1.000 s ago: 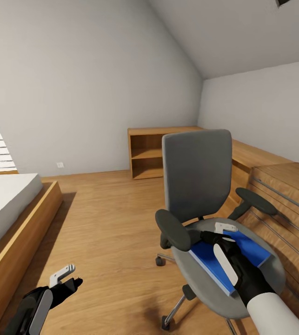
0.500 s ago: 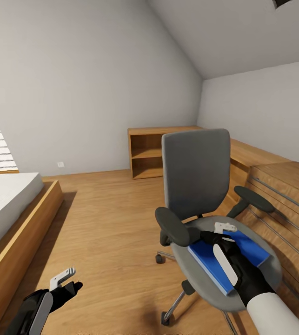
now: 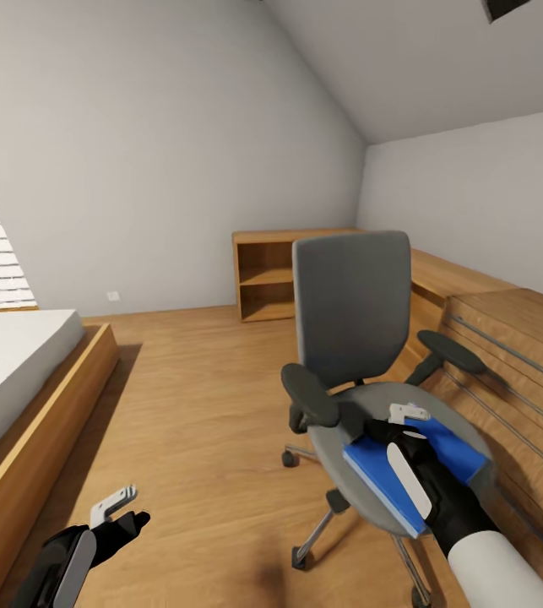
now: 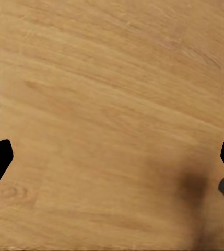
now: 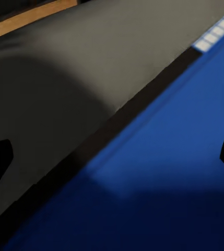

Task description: In the bedroom, organize the workspace by keeping the computer under the desk, ensuring the monitor is on the desk, placing the keyboard on the desk next to the monitor, placing the mouse on the desk next to the keyboard, moving the folder from the swivel chair onto the desk next to the mouse, stacking the notebook on top of the folder with the pen on top of the notebook, and positioning the swivel chair next to the desk.

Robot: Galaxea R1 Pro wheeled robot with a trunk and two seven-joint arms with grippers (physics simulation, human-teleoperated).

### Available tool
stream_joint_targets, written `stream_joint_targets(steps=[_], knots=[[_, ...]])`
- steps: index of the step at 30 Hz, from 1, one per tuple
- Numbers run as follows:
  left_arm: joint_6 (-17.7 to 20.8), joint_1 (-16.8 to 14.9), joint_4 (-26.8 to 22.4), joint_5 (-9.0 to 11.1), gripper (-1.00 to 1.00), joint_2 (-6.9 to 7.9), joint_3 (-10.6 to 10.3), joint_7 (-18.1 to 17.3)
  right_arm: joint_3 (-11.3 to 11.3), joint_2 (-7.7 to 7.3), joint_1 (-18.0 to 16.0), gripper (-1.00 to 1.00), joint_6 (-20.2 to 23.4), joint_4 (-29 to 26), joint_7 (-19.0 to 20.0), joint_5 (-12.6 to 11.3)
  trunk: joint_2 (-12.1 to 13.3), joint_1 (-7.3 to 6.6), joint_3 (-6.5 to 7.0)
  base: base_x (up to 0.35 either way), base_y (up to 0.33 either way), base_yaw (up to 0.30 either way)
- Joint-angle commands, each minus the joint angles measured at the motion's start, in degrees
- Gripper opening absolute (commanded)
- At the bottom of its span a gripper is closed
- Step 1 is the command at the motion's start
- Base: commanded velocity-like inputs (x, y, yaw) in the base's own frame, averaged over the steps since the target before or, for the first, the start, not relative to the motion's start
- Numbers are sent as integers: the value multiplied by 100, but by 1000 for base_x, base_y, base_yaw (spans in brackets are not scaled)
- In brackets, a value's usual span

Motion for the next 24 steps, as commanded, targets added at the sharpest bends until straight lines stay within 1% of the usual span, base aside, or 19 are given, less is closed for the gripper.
stream_joint_targets(steps=[1,6,15,21,24], knots=[[29,-2,-9,60,100,1,1,43,24,-8,-1,100,13,-3,-59,-109,-2,-4,-7,-292,0,0],[29,-2,-11,62,100,3,1,41,24,-8,-1,100,13,2,-59,-108,-2,-4,-7,-172,0,0],[28,-2,-11,60,100,1,1,40,29,-8,-1,100,13,0,-57,-108,-2,-4,-7,-23,0,0],[32,-2,-11,60,100,2,1,40,82,-8,-1,100,13,1,-57,-108,-2,-4,-7,-7,0,0],[36,-2,-11,60,100,2,1,40,95,-8,-1,100,13,-1,-57,-108,-2,-4,-7,-142,0,0]])
